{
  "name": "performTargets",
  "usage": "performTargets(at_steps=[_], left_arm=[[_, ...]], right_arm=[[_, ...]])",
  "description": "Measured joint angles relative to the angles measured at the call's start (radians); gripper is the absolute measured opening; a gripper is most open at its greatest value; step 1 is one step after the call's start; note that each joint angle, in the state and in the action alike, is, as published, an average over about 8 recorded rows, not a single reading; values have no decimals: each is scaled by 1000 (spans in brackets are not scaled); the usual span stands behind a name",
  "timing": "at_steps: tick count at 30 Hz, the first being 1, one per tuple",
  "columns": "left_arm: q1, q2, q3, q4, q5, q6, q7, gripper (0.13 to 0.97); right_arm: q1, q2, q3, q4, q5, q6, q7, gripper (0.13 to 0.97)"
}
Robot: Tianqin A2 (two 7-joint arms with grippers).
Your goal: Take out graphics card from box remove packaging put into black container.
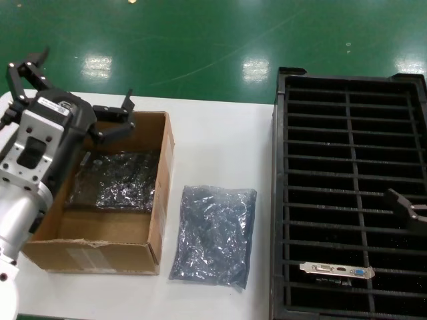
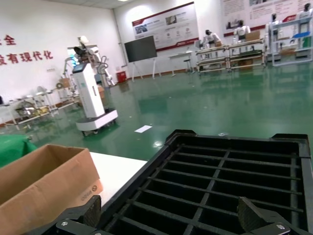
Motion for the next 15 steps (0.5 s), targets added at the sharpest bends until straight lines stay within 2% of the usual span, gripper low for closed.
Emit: performTargets(at_steps=[7, 15], left_arm=[[42, -20, 31, 34, -129, -65, 56, 963], [90, -42, 66, 73, -274, -138, 120, 965]], right_arm=[[-32, -45, -21, 34, -23, 102, -35, 966], [-67, -96, -45, 73, -49, 219, -76, 966]])
